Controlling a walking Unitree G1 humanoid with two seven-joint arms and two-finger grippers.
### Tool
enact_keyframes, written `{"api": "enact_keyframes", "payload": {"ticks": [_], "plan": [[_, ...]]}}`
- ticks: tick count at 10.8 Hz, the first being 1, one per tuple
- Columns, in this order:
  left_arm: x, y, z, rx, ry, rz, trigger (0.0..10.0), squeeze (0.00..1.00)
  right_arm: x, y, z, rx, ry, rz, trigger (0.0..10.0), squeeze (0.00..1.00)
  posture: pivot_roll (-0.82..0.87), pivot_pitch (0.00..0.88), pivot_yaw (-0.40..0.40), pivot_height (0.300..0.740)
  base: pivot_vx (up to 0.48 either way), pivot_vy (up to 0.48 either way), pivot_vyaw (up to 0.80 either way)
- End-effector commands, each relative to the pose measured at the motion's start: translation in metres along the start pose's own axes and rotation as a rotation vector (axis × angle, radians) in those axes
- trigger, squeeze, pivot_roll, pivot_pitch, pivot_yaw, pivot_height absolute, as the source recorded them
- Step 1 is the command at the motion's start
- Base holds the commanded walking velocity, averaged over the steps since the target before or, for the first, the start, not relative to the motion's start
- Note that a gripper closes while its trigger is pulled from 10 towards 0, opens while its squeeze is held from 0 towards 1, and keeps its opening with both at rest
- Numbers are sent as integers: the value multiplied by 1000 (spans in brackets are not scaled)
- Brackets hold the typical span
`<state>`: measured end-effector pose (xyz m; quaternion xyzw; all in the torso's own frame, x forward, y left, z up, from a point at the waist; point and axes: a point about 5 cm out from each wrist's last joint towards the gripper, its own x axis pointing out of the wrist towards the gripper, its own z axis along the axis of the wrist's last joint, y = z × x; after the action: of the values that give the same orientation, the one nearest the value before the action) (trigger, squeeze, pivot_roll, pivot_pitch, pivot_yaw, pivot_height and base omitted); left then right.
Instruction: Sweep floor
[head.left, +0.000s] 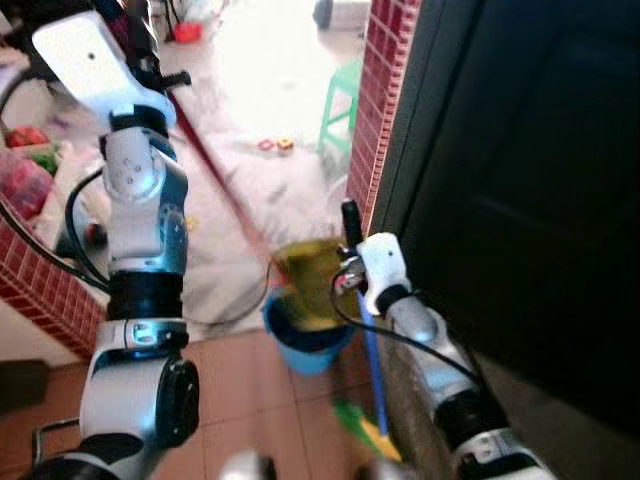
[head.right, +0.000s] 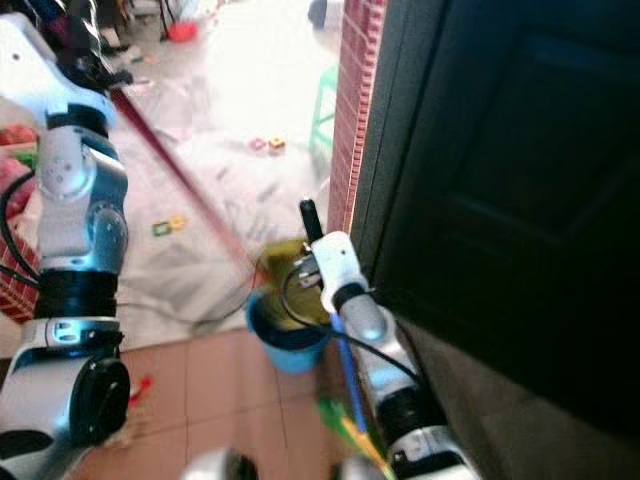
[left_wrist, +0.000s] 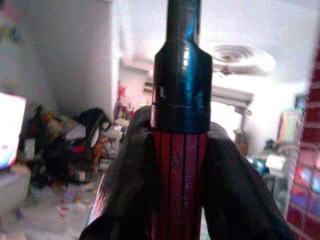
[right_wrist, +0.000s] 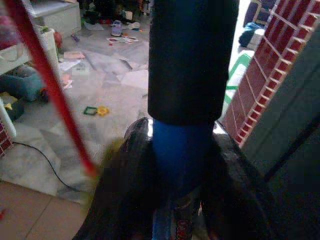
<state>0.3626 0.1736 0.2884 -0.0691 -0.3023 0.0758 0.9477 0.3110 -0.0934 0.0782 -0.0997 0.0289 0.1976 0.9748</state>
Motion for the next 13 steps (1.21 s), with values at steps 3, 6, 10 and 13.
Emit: {"api": "enact_keyframes", "payload": {"ticks": [3, 6, 10, 13], "plan": [[-1, -6, 11, 47, -101, -49, 10000, 0, -2, -12, 3, -70, -11, -19, 10000, 0, -125, 0, 32, 740, 0, 0, 0], [-16, -20, -4, 177, -121, -150, 10000, 0, -2, -31, 9, -96, -33, -91, 10000, 0, -138, 0, 36, 740, 0, 0, 0], [-45, -61, -30, 259, -157, -284, 10000, 0, -5, -31, 11, -99, -53, -118, 10000, 0, -176, 0, 60, 740, 0, 0, 0], [-33, -67, -25, 272, -204, -223, 10000, 0, -10, -34, 11, -110, -53, -138, 10000, 0, -221, 0, 81, 740, 0, 0, 0]]}}
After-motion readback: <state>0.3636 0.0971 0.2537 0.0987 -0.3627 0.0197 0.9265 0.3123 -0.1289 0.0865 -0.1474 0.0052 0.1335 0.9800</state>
